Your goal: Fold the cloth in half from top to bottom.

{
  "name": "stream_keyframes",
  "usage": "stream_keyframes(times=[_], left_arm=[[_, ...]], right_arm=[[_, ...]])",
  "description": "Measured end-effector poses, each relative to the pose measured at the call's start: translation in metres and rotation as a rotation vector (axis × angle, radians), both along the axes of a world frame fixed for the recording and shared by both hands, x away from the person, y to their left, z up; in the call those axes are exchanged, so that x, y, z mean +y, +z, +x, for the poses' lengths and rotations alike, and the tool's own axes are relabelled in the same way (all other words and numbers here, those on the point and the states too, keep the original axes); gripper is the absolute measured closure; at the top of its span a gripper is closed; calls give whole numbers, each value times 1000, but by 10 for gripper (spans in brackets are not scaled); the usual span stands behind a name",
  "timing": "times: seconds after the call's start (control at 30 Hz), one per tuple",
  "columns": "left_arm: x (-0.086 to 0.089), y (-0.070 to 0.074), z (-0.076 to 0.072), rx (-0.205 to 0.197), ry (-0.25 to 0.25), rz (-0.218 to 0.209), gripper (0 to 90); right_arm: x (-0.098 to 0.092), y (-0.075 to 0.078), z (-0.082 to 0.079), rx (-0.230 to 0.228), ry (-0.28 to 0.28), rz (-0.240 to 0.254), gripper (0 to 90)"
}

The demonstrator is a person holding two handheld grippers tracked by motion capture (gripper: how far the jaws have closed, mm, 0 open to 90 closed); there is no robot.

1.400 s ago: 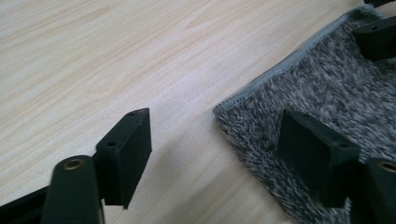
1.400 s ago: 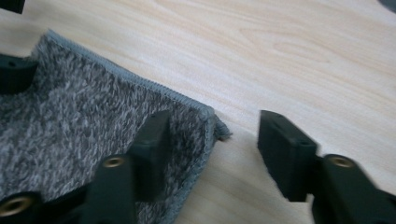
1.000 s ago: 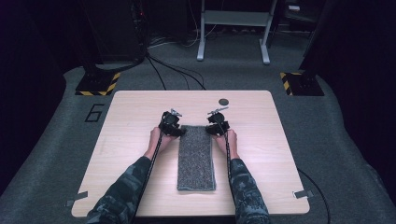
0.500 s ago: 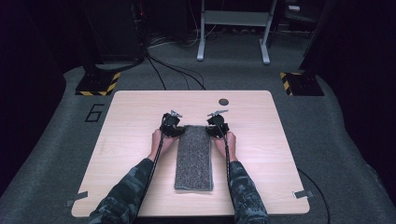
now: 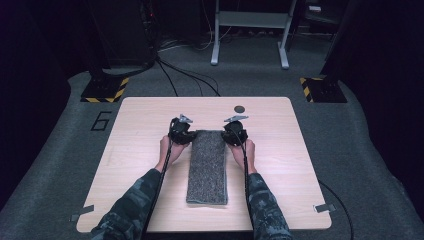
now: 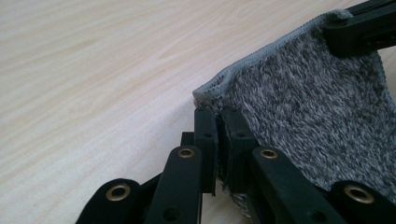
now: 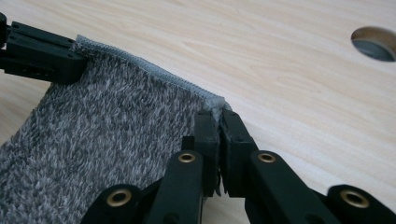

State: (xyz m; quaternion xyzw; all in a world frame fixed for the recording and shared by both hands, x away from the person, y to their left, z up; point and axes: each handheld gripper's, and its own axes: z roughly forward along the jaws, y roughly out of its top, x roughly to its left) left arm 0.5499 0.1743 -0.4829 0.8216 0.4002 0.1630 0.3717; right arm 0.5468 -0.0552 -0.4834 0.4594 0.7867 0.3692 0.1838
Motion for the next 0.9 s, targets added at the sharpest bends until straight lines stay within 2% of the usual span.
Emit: stream_keyframes(times=[0.13, 0.2, 0.23, 0.27, 0.33, 0.37, 0.5, 0.57, 0.67, 0.73, 0.9], left_arm=[[1, 9, 0, -19, -6, 1, 860], [0, 12, -1, -29, -3, -2, 860], [0, 14, -1, -26, -13, 6, 860], [0, 15, -1, -37, -8, 4, 860], [0, 19, -1, -44, -11, 1, 860], [0, 20, -1, -44, -11, -2, 860], [1, 28, -3, -61, -7, -15, 860], [2, 34, -4, -72, -12, -12, 860], [1, 40, -6, -99, -8, -14, 861], [2, 44, -8, -100, -15, -9, 861], [5, 54, -11, -122, -10, -33, 862]], right_arm=[[-1, 7, -1, -19, -2, 9, 868], [-2, 10, -1, -35, 16, -14, 868], [-2, 11, -1, -41, 12, -10, 868], [-1, 13, -3, -31, -4, 0, 868], [-4, 15, -1, -34, 12, -3, 868], [-4, 18, -1, -37, 2, 16, 868], [-5, 28, -1, -50, 9, 20, 868], [-5, 34, -4, -73, 16, 17, 868], [-5, 40, -7, -81, 20, 15, 867], [-5, 45, -8, -89, 21, 24, 867], [-4, 62, -13, -119, 26, 28, 867]])
